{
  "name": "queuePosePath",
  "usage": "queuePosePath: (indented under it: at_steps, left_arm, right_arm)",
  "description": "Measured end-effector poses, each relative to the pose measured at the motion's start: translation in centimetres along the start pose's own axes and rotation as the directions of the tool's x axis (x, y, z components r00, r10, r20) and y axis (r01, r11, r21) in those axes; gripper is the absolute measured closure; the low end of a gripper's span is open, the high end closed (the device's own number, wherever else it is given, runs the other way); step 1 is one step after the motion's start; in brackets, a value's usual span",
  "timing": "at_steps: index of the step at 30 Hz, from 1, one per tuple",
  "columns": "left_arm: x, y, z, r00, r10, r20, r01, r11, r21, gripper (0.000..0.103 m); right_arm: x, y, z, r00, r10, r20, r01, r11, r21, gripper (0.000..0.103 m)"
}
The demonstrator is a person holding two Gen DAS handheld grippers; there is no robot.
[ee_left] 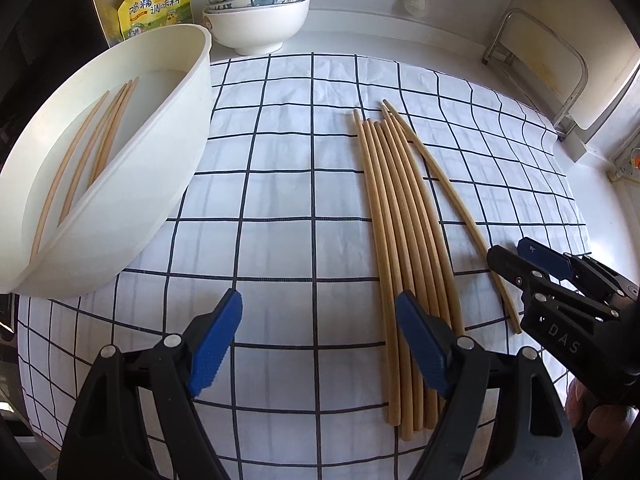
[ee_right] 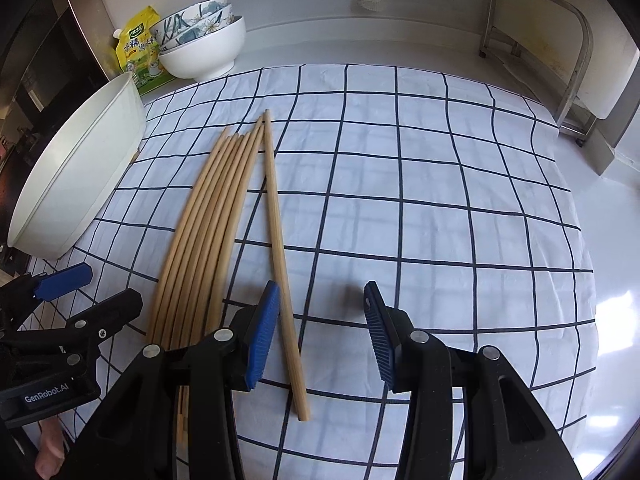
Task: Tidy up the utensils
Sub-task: 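Lower the left tool onto a wooden chopstick and close it while the right tool grasps another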
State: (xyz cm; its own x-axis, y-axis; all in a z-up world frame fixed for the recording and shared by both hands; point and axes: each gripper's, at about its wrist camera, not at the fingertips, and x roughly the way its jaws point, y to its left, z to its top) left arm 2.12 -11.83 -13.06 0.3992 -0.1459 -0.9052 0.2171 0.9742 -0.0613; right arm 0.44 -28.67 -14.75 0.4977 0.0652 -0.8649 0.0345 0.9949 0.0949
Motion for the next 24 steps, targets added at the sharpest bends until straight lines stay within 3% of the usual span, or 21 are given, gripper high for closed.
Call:
queuePosePath:
  at_steps: [8,24]
  left_arm:
    - [1.0,-0.5,-0.4,0.999,0.017,-0.032,-0.016,1.0,0.02,0.025]
    - [1.3,-0.2,-0.2,0.996,0.081,-0.045,-0.08,0.996,0.028,0.014]
  right_arm:
    - [-0.4,-1.0,-0.1,1.0,0.013,0.008,-0.013,1.0,0.016,0.061]
    - [-0.1,-0.4,0.2,1.0,0.029,0.004,-0.029,1.0,-0.008,0.061]
